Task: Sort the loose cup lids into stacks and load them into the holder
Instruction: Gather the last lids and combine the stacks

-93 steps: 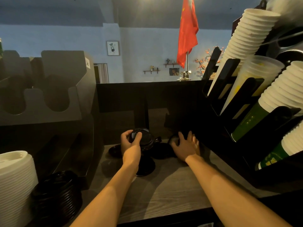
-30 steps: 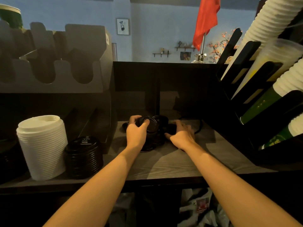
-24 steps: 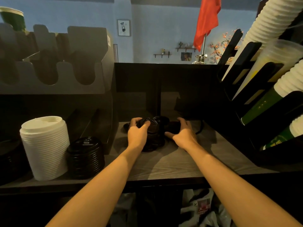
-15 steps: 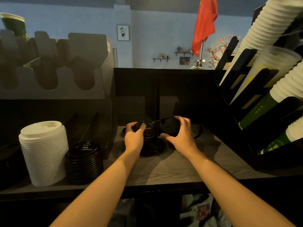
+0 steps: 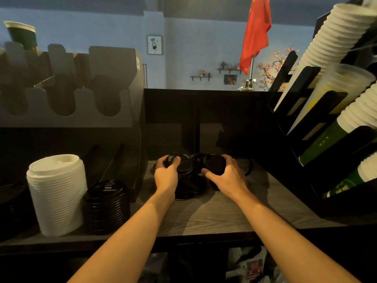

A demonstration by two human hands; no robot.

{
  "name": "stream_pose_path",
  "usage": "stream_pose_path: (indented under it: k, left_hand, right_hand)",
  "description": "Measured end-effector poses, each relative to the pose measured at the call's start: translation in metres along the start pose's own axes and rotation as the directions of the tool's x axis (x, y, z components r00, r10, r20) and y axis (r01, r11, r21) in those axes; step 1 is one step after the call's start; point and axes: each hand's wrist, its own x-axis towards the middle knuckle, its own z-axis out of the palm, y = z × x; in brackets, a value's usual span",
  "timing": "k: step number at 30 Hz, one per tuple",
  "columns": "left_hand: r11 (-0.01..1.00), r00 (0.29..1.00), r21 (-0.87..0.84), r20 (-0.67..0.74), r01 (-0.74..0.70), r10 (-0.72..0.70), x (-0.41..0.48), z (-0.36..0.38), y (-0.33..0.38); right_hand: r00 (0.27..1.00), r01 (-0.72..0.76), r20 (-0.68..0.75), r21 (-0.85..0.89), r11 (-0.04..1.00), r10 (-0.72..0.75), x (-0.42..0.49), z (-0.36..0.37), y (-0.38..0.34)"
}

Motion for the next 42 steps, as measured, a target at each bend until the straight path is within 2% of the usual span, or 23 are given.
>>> stream_pose_path:
  k: [4,8,10,12,15,18,22,25,30,37,42]
  left_hand:
    - [1.000,1.000,-0.014,0.019,0.005,-0.005,-0.001,0.000,0.002]
    - [0.999,0.999,-0.026,0.041,-0.029,0.030,-0.006,0.000,0.005]
    - [0.997,0.996,-0.014,0.049,-0.070,0.070,-0.008,-0.001,0.007]
    - [0.993,0.992,0.003,0.051,-0.116,0.116,-0.011,-0.002,0.009]
    - [0.982,0.981,0.013,0.056,-0.186,0.185,-0.015,-0.004,0.012]
    - [0.974,0.971,-0.025,0.069,-0.227,0.228,-0.025,-0.006,0.019]
    - [0.977,0.976,-0.065,0.071,-0.204,0.208,-0.041,-0.010,0.028]
    - [0.978,0.978,-0.081,0.069,-0.192,0.198,-0.049,-0.020,0.036]
    - [0.969,0.967,-0.018,0.060,-0.248,0.249,-0.064,-0.038,0.056]
    - [0.901,0.908,0.139,0.151,-0.410,0.390,-0.080,-0.082,0.077]
    - [0.901,0.916,0.167,0.105,-0.400,0.387,-0.077,-0.122,0.092]
  right_hand:
    - [0.999,-0.029,0.020,-0.042,0.999,0.029,0.000,0.001,0.001]
    - [0.995,-0.018,0.087,-0.241,0.970,0.040,-0.002,-0.001,-0.001]
    - [0.990,0.004,0.135,-0.273,0.962,0.034,-0.005,-0.001,-0.003]
    - [0.995,0.058,0.093,-0.214,0.975,-0.038,-0.006,-0.001,-0.007]
    - [0.982,0.187,-0.031,-0.005,0.982,-0.187,-0.009,-0.003,-0.020]
    - [0.966,0.257,0.004,0.135,0.957,-0.260,-0.019,0.002,-0.041]
    - [0.966,0.202,0.085,0.333,0.921,-0.243,-0.034,0.015,-0.060]
    - [0.973,0.113,0.112,0.527,0.842,-0.200,-0.041,0.007,-0.074]
    - [0.975,0.042,0.141,0.648,0.760,-0.173,-0.052,0.000,-0.104]
    - [0.971,-0.170,0.233,0.819,0.548,-0.047,-0.077,0.006,-0.142]
    - [0.955,-0.154,0.278,0.753,0.640,-0.098,-0.086,0.017,-0.166]
